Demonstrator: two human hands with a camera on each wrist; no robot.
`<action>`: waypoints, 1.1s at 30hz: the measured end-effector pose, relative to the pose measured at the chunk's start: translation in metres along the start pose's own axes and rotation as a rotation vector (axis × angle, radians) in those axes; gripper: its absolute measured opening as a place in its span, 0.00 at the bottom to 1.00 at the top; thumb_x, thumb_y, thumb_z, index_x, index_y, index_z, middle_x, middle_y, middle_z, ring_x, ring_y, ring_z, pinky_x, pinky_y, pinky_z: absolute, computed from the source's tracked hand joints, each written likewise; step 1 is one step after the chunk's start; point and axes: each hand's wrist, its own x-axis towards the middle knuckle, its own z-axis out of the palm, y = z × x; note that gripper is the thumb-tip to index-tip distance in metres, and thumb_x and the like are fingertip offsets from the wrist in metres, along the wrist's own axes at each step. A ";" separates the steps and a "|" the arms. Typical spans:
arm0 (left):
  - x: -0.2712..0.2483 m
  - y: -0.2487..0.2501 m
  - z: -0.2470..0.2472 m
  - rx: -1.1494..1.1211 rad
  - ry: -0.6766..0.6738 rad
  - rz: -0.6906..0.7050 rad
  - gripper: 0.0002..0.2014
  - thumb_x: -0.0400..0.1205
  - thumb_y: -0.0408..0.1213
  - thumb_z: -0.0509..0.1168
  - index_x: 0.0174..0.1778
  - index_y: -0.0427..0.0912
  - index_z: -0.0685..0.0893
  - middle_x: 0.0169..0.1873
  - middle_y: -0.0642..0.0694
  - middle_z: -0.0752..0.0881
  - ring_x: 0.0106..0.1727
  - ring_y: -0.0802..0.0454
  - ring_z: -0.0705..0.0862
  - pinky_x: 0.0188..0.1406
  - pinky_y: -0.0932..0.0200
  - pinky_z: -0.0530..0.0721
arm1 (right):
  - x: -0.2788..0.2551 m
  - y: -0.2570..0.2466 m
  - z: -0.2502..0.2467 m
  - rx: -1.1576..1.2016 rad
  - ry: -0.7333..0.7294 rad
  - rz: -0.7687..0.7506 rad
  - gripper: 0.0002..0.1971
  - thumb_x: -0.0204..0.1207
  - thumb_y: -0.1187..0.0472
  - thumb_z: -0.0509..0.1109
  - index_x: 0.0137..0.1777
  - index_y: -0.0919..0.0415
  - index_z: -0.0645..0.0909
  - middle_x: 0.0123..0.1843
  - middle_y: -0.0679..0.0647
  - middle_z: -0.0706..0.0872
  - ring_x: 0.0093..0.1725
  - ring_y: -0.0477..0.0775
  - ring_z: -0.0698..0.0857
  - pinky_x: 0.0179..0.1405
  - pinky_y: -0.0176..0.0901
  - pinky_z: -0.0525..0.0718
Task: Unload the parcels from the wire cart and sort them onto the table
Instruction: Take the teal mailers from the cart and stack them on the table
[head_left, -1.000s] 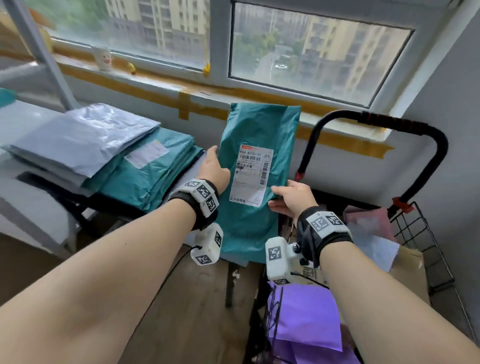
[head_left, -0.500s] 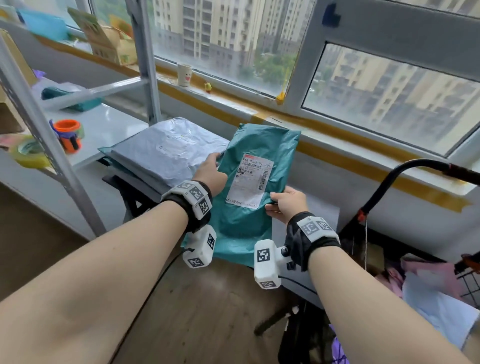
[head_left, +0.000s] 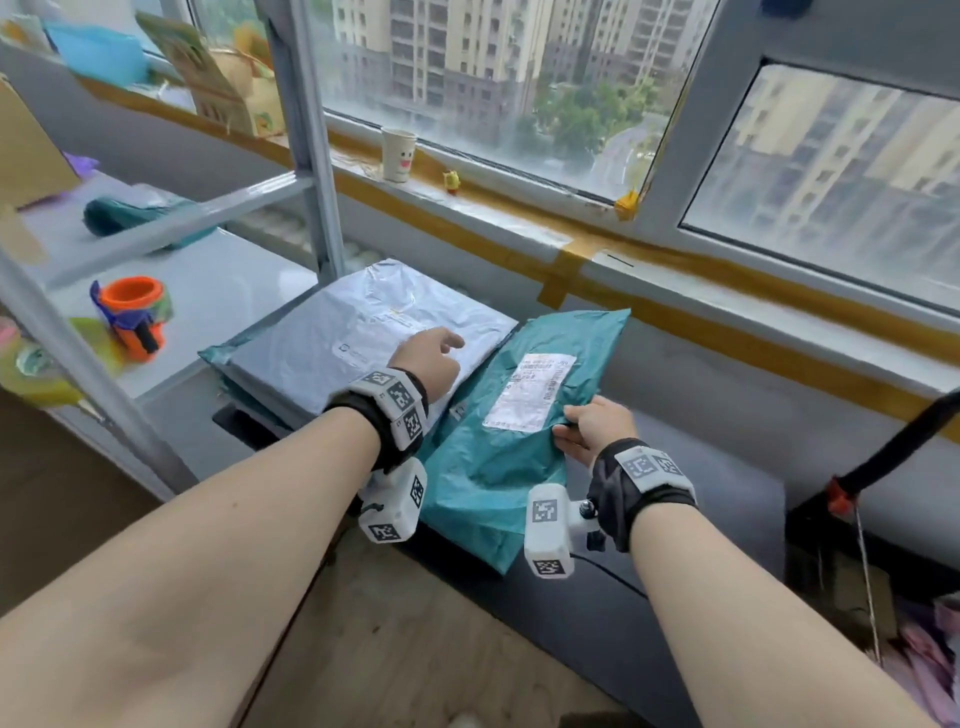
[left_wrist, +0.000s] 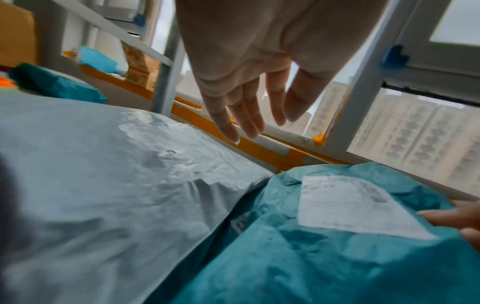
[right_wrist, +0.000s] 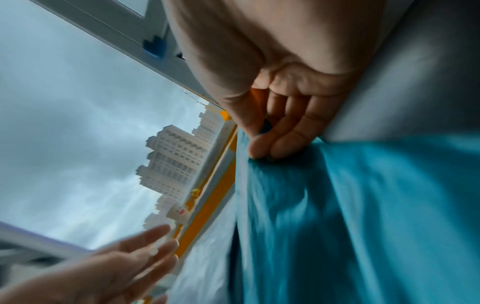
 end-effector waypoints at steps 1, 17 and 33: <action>0.011 0.002 0.005 0.031 -0.017 0.016 0.20 0.79 0.27 0.57 0.66 0.45 0.80 0.66 0.44 0.80 0.65 0.47 0.79 0.67 0.54 0.77 | 0.010 0.000 0.002 -0.027 -0.008 0.032 0.10 0.82 0.74 0.59 0.41 0.62 0.70 0.31 0.60 0.75 0.10 0.45 0.78 0.12 0.35 0.79; 0.085 0.024 0.067 0.605 -0.260 0.200 0.19 0.79 0.36 0.63 0.67 0.51 0.79 0.67 0.44 0.76 0.69 0.45 0.74 0.65 0.52 0.75 | 0.076 -0.001 0.016 -1.112 0.119 -0.227 0.50 0.70 0.49 0.76 0.84 0.48 0.46 0.81 0.59 0.57 0.79 0.63 0.60 0.74 0.55 0.67; 0.091 0.028 0.056 0.823 -0.344 0.255 0.21 0.79 0.39 0.61 0.70 0.51 0.75 0.69 0.46 0.73 0.70 0.45 0.70 0.66 0.48 0.73 | 0.069 -0.012 0.039 -1.184 -0.089 -0.210 0.27 0.74 0.59 0.66 0.74 0.46 0.73 0.75 0.56 0.75 0.73 0.59 0.74 0.69 0.49 0.76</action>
